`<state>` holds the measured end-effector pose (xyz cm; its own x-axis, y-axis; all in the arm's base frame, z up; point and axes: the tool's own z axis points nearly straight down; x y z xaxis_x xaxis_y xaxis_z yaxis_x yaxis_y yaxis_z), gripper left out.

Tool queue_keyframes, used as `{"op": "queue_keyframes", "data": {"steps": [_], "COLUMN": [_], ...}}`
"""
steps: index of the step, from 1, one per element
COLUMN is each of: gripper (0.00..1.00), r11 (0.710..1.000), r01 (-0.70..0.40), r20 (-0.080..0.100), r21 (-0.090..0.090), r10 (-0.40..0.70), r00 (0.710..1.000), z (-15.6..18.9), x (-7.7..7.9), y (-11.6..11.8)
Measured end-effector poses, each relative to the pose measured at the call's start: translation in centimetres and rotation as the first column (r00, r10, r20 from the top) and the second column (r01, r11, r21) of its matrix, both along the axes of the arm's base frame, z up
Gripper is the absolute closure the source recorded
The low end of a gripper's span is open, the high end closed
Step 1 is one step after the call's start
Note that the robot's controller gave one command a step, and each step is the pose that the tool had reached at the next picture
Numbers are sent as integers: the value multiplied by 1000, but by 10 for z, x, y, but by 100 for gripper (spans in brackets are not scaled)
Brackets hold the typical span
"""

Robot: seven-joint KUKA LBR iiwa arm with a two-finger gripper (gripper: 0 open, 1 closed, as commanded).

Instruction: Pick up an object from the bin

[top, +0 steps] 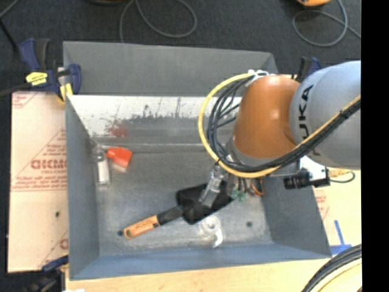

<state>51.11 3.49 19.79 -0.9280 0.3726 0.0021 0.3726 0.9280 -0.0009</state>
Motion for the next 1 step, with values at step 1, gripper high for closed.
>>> {"op": "queue_keyframes", "data": {"steps": [1], "gripper": [100], "r11": [1000], "r01": [-1], "r20": [-6], "r21": [0], "r10": [1], "r00": [1000], "z": [46], "x": [1], "y": [-4]}}
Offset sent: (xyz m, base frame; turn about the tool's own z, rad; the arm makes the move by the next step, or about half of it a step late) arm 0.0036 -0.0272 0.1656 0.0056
